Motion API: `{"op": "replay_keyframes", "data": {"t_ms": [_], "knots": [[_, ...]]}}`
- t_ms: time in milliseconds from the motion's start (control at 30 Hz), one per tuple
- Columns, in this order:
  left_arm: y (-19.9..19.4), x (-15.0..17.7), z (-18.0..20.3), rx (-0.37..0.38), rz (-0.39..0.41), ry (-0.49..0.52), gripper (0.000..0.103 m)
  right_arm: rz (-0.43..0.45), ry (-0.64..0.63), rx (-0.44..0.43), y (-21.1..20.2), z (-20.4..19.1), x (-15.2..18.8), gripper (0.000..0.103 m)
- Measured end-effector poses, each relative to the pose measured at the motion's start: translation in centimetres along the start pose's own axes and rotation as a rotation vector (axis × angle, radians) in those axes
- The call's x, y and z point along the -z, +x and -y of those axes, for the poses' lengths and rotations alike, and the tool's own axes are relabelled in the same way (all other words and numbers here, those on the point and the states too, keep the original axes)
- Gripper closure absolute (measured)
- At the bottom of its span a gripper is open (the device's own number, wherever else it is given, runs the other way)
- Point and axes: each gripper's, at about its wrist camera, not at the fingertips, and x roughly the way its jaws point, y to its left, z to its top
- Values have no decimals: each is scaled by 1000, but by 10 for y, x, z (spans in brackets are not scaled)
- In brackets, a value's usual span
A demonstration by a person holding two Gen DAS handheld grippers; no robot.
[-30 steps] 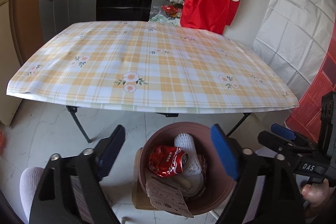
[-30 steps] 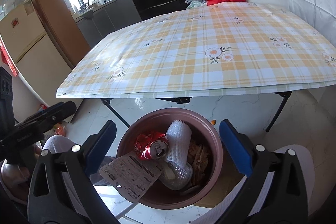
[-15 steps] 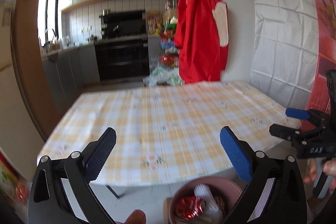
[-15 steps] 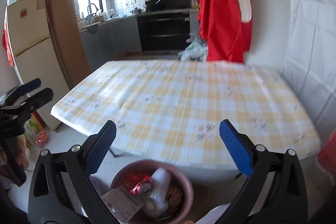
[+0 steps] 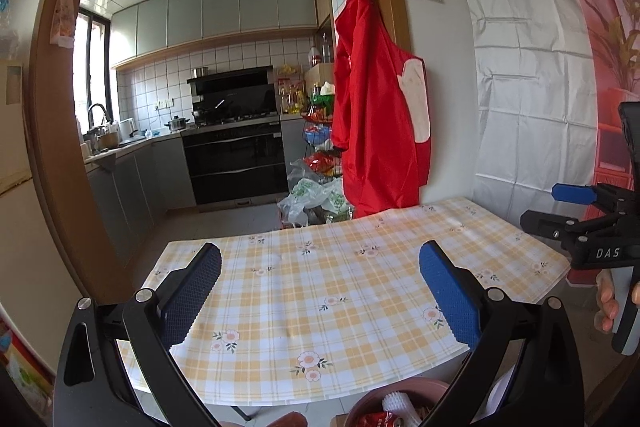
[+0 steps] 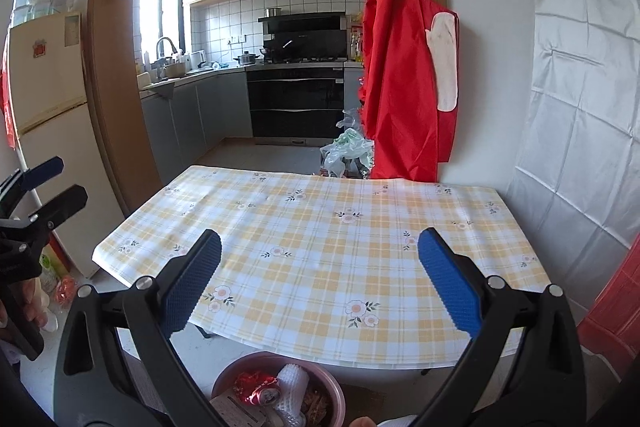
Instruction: Collect trash
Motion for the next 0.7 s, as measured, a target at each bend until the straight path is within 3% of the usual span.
{"op": "replay_keyframes", "data": {"t_ms": [700], "knots": [[-12,-9,3,9,24,24,6,17,-4,8,-15,-6,-7,6]]}}
